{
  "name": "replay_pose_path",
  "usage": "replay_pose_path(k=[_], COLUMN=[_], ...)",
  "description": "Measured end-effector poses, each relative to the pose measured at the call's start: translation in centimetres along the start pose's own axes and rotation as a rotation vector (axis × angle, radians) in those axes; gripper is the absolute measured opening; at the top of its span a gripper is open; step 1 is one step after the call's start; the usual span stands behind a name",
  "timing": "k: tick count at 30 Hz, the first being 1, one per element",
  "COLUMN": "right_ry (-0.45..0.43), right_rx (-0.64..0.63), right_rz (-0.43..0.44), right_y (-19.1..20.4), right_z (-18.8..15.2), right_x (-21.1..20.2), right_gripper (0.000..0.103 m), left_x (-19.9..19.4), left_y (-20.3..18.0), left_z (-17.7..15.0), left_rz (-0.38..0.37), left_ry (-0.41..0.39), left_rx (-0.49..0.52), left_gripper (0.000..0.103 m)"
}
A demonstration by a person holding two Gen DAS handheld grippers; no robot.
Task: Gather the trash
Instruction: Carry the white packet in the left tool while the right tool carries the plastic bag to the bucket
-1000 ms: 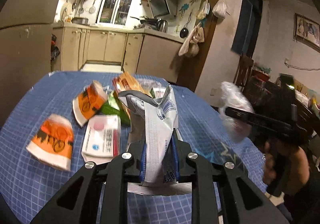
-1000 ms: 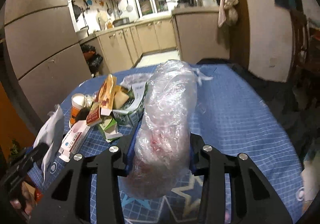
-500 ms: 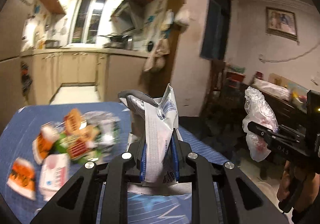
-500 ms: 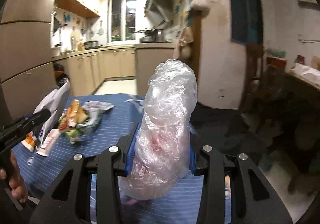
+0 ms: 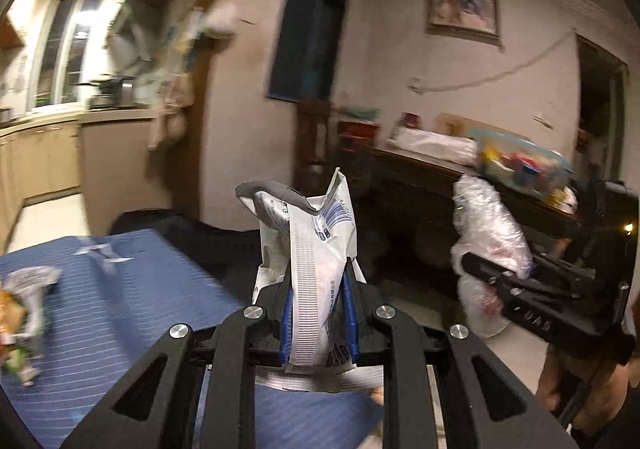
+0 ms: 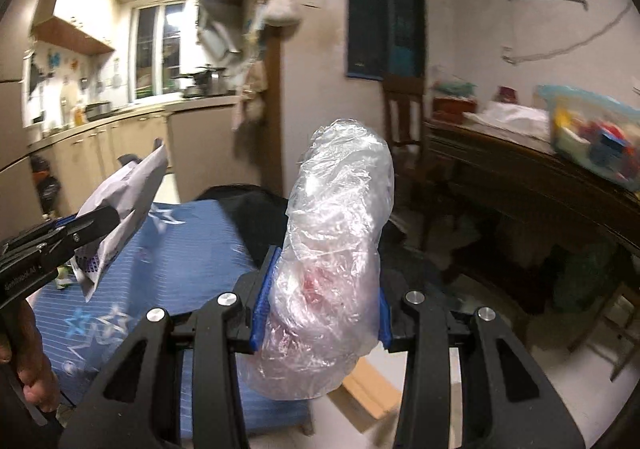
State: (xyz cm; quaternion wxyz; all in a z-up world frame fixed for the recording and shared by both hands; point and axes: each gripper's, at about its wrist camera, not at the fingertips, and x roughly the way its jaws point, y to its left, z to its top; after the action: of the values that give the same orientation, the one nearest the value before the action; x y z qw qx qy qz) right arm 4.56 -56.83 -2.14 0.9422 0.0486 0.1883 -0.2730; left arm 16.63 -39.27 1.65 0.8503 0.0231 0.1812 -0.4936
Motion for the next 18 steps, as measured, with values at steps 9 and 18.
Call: replay_pose_path(k=[9, 18], right_ry=[0.092, 0.295], right_rx=[0.102, 0.245], right_rz=[-0.142, -0.211], right_y=[-9.6, -17.6], right_z=[-3.9, -11.4], right_x=[0.1, 2.5], right_gripper=[0.039, 0.039], left_x=[11.9, 24.4], left_y=[-12.8, -22.1], left_z=[-2.1, -9.0], left_rz=[-0.218, -0.384], left_ry=[0.159, 0.403], left_rx=[0.085, 0.132], left_gripper=[0.021, 0.021])
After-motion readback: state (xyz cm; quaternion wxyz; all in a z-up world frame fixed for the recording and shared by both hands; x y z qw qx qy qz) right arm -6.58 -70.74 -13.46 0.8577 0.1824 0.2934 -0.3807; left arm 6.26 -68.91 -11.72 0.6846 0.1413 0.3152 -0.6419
